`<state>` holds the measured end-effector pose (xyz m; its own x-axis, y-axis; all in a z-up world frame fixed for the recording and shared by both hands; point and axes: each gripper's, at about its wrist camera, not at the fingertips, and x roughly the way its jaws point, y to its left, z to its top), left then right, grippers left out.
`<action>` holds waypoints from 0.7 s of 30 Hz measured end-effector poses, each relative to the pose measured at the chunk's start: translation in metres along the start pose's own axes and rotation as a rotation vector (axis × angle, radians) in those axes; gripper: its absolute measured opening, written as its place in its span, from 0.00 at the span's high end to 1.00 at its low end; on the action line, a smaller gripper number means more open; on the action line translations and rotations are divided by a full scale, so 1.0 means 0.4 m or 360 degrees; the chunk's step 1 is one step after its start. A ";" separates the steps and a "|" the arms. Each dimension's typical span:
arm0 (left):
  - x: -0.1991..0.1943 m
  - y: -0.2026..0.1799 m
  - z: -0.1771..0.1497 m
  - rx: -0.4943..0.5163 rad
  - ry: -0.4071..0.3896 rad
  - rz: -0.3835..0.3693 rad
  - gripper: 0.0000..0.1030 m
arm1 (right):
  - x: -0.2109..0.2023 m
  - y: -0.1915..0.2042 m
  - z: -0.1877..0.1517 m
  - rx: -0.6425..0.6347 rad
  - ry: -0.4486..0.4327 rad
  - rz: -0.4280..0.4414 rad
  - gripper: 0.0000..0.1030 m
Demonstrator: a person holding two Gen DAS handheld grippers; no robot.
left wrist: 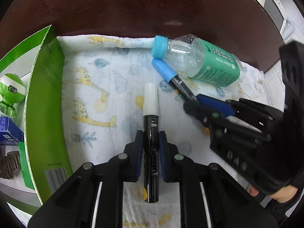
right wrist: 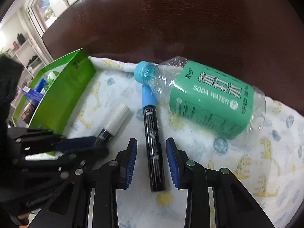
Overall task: Organize rigid objects
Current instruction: 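Grasp the white-cap marker with the left gripper while the right gripper grasps the blue-cap marker, then lower both markers into the green box and open both grippers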
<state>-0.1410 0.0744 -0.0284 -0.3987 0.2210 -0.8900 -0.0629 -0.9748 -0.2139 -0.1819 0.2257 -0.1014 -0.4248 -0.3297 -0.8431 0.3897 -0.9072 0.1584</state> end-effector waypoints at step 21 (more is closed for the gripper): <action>-0.192 0.081 -0.054 -0.0070 -0.0235 -0.0195 0.86 | -0.182 0.050 -0.057 0.0291 -0.0160 0.0330 0.82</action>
<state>-0.0926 0.0266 0.0244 -0.5209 0.3280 -0.7881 -0.0803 -0.9380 -0.3373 -0.1244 0.2377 -0.0486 -0.4336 -0.5292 -0.7294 0.3269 -0.8466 0.4199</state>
